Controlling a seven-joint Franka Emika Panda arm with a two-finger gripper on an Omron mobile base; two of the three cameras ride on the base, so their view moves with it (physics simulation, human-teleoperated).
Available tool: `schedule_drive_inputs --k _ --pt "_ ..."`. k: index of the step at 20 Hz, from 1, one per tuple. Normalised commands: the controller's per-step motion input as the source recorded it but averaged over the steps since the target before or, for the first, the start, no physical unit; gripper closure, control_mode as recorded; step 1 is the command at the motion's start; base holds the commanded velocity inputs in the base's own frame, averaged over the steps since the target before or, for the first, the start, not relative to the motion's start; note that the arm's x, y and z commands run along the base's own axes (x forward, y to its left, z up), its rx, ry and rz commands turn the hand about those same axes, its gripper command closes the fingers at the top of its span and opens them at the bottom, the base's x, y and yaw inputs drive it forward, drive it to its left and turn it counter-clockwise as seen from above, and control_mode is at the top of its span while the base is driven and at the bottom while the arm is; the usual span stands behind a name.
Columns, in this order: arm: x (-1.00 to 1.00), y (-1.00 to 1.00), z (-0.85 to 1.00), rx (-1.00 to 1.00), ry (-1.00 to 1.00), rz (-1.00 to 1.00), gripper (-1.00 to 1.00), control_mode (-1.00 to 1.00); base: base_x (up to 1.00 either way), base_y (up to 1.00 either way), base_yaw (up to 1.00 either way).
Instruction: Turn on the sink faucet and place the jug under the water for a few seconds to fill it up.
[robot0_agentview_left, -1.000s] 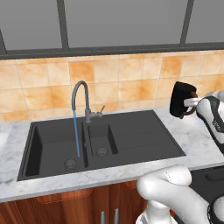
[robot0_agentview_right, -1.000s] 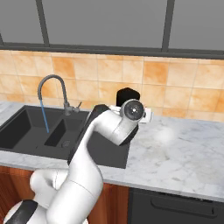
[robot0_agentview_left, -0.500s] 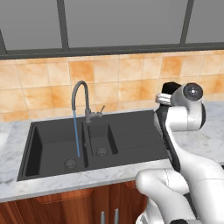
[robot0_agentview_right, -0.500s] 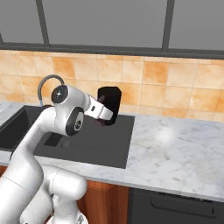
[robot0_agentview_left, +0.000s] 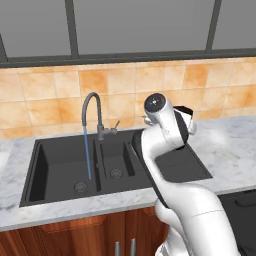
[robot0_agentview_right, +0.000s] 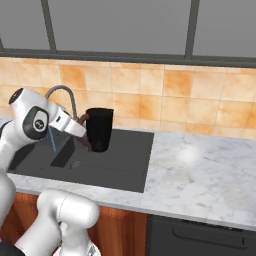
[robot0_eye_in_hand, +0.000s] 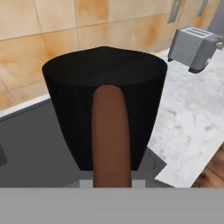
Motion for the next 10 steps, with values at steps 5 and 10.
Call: schedule_drive_inputs --k 5,10 --pt "-0.05 1.00 0.00 -0.03 0.13 -0.17 1.00 -1.00 0.00 0.00 0.00" --pt "-0.18 1.00 -0.02 -0.01 0.01 -0.04 1.00 -1.00 0.00 0.00 0.00"
